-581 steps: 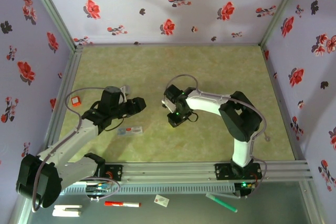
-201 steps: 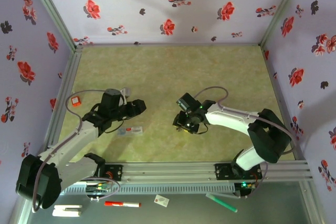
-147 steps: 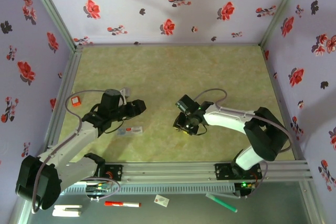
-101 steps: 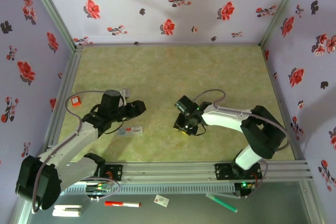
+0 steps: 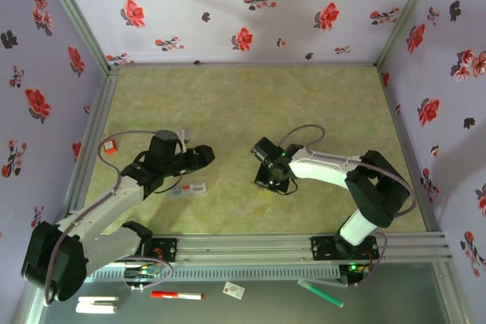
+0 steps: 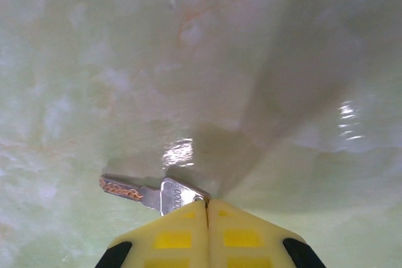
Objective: Unlock with the key
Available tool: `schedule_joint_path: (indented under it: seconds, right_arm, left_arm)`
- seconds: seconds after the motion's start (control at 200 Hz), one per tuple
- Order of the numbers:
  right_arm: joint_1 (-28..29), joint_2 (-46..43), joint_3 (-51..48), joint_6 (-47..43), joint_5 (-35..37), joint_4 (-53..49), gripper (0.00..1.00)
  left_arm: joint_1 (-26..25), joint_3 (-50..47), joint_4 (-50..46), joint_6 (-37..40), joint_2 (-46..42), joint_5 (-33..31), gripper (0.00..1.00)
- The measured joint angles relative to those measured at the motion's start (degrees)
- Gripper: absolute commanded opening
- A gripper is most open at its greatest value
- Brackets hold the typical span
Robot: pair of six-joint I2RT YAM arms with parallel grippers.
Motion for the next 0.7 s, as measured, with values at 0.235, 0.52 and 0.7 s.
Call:
schedule_joint_path:
  seconds: [0.235,0.52,0.7]
  right_arm:
    - [0.00,-5.01,7.93,-5.35,4.70,-7.87,0.00]
    - [0.00,-12.09,10.49,-7.76,5.16,-7.34,0.00]
    - [0.00,-14.43,10.49,-7.93,4.50,-5.31,0.00]
  left_arm:
    - [-6.73,-3.89,14.95,-11.04,4.55,2.29,0.62]
    - [-11.28,-4.98,32.04,-23.87,9.97,3.13,0.61]
    - [-12.02,-5.88,39.91,-31.58,14.25,3.15,0.60]
